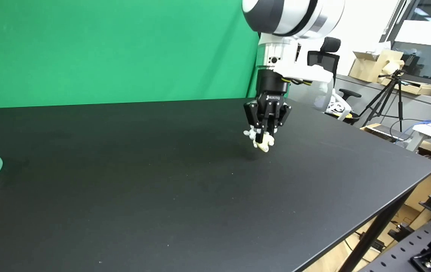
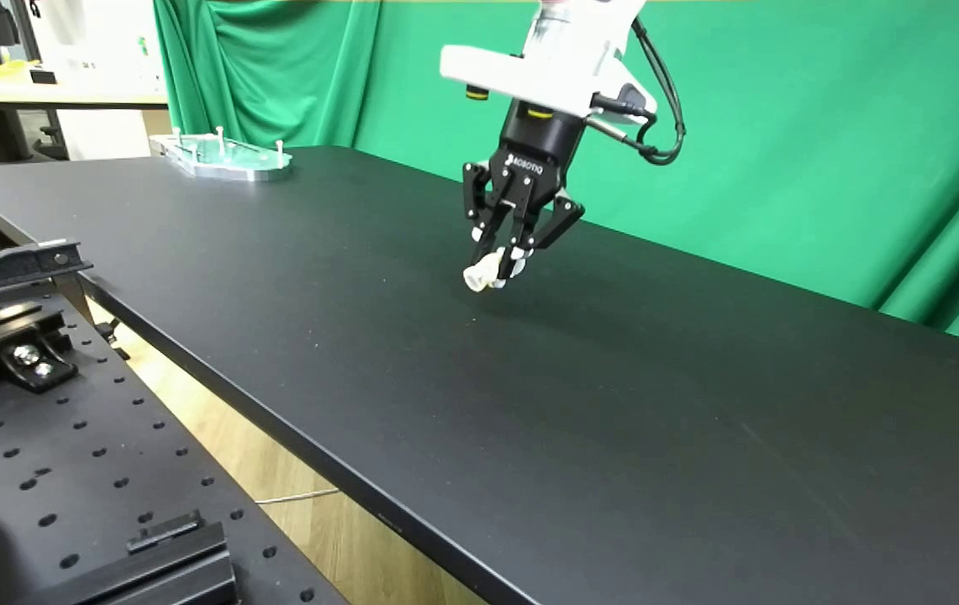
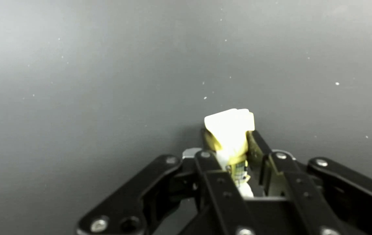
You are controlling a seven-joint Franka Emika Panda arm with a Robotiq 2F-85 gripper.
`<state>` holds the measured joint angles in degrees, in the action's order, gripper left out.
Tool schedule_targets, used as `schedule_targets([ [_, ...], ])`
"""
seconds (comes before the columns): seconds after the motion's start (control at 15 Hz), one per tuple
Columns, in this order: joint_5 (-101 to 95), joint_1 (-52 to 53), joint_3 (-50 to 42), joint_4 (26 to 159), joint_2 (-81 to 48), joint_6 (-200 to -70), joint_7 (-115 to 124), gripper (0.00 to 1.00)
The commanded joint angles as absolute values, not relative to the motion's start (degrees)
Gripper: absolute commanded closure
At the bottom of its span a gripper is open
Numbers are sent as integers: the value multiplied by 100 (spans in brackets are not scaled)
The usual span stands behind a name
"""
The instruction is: Move the white toy to the left side of the table
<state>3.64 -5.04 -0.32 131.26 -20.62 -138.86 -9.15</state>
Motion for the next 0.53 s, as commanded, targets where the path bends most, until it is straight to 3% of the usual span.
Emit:
schedule_targets([
  [0.0,490,-494,76,12814,-1619,-13139,-1039,93],
  [0.47,980,-409,195,11517,-1973,-11405,-1058,93],
])
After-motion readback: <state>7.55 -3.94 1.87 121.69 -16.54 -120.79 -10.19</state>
